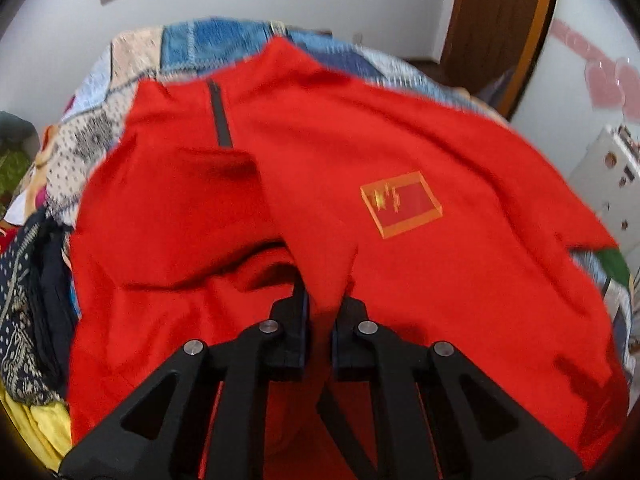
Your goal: Fold large clothes
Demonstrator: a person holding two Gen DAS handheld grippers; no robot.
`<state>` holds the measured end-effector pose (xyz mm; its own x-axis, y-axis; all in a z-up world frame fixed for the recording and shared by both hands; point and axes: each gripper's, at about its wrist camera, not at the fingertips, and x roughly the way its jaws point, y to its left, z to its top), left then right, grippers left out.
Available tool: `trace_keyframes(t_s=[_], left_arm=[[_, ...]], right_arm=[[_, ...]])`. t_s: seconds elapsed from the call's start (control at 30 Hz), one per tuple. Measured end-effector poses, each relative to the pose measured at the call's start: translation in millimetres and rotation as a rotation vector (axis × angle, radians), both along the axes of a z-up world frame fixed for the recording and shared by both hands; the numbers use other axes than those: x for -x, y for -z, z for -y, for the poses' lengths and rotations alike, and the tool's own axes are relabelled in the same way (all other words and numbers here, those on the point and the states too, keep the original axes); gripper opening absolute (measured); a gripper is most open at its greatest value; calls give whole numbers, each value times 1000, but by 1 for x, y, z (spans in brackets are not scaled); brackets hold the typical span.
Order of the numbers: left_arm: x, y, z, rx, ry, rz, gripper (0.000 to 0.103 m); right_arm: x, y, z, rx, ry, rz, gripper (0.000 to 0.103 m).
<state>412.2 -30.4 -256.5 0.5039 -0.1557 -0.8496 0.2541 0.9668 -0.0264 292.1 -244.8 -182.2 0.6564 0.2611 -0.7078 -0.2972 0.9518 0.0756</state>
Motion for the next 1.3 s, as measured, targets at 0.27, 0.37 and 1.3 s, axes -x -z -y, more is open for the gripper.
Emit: trace_keyframes(t_s=[0.27, 0.37, 1.3], left_arm=[[46, -41, -45, 46, -26, 88, 78], [58, -61, -86, 30, -104, 151, 84], [46, 79, -227, 63, -412, -35, 93]], right_arm=[[-20, -2, -39, 7, -65, -5, 103], [-30, -5, -70, 23, -125, 0, 103], [-210, 87, -269, 183, -347, -147, 20]])
